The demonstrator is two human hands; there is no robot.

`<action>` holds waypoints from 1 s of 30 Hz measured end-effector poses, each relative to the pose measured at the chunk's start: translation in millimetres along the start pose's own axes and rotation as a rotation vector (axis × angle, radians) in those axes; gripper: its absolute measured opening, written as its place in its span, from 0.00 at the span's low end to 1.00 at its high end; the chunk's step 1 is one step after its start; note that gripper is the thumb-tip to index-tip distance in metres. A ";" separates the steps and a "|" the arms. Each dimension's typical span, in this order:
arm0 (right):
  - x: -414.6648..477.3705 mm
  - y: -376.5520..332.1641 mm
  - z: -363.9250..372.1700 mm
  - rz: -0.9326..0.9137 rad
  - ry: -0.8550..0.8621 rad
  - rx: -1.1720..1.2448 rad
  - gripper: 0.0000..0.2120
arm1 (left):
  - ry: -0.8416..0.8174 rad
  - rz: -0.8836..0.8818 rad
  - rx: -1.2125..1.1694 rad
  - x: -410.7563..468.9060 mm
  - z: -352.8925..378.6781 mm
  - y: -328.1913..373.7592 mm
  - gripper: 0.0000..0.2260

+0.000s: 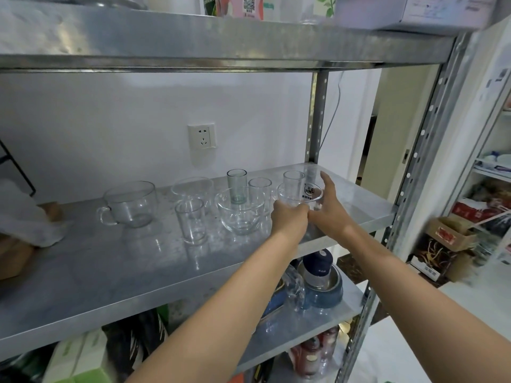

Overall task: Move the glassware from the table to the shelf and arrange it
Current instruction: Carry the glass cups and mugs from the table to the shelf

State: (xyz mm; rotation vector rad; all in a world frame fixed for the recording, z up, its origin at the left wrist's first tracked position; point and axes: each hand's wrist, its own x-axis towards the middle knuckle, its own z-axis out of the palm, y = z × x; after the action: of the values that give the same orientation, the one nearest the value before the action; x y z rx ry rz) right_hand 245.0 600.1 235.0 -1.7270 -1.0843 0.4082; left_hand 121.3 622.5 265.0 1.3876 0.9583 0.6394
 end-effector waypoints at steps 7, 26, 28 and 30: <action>-16.3 -9.5 -23.8 -0.080 0.061 0.085 0.44 | 0.035 0.140 -0.072 -25.8 5.0 12.8 0.29; -138.5 10.8 -134.6 0.025 0.599 0.189 0.21 | -0.506 0.451 -0.120 -51.1 118.1 -5.7 0.14; -157.0 18.5 -138.4 0.059 0.664 0.177 0.19 | -0.567 0.437 -0.122 -55.6 131.3 -13.7 0.14; -177.9 24.5 -141.7 0.093 0.729 0.146 0.15 | -0.637 0.425 -0.115 -60.2 145.3 -21.6 0.13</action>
State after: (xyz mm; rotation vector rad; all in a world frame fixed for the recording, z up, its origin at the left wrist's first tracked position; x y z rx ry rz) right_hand 259.7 371.8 236.5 -1.5995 -0.4354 -0.0946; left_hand 211.9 493.9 243.7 1.5644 0.1185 0.4981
